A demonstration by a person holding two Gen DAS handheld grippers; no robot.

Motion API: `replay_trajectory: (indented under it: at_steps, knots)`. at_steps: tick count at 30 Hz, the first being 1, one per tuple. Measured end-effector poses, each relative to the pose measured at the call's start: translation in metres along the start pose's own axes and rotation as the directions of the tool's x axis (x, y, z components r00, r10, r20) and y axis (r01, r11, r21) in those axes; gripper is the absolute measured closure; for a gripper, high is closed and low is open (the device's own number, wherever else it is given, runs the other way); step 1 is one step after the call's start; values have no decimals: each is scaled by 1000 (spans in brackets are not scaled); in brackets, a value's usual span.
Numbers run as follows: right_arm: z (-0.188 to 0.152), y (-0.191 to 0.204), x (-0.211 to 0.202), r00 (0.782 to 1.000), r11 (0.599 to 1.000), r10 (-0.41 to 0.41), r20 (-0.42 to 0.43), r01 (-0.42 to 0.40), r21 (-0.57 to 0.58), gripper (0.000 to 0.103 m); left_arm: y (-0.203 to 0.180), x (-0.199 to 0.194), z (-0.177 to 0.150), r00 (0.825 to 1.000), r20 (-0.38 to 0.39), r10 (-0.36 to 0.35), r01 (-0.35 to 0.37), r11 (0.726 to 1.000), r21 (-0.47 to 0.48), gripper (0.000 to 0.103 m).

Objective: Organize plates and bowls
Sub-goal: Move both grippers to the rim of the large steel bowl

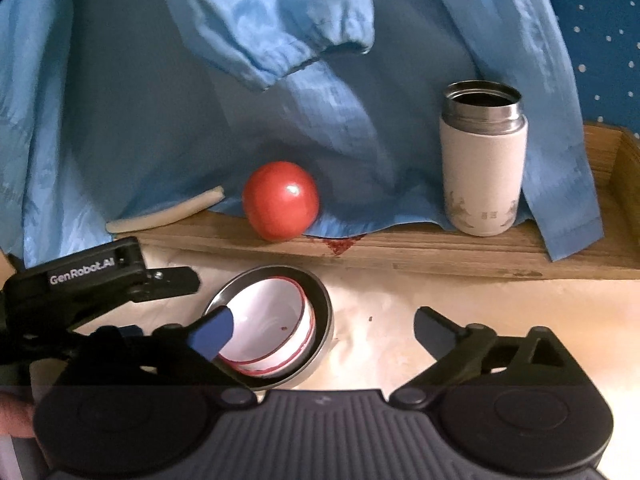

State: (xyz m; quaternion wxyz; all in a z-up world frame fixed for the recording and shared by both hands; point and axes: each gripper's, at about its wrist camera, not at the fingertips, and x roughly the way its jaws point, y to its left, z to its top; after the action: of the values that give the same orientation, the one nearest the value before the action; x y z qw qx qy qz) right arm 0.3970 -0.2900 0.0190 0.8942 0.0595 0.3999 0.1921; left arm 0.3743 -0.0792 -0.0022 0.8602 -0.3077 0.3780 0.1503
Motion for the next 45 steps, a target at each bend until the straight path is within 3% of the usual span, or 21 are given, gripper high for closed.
replay_trajectory:
  at_steps: [8, 15, 19, 24, 45]
  knots:
    - [1, -6, -3, 998, 997, -56, 7, 56, 50, 0, 15, 3, 19, 1000, -11, 22, -22, 1000, 14, 1]
    - [-2, -14, 2, 995, 991, -102, -21, 104, 82, 0, 35, 16, 28, 996, -88, 31, -23, 995, 97, 1]
    - [-5, -16, 9, 990, 987, -125, -63, 130, 93, 0, 40, 33, 33, 979, -199, 37, -4, 986, 165, 1]
    - [-10, -18, 19, 983, 982, -142, -112, 155, 111, 0, 37, 48, 38, 961, -271, 45, 30, 963, 267, 1]
    - [-11, -11, 47, 967, 973, -172, -187, 197, 123, 0, 28, 96, 58, 912, -406, 57, 113, 917, 381, 1]
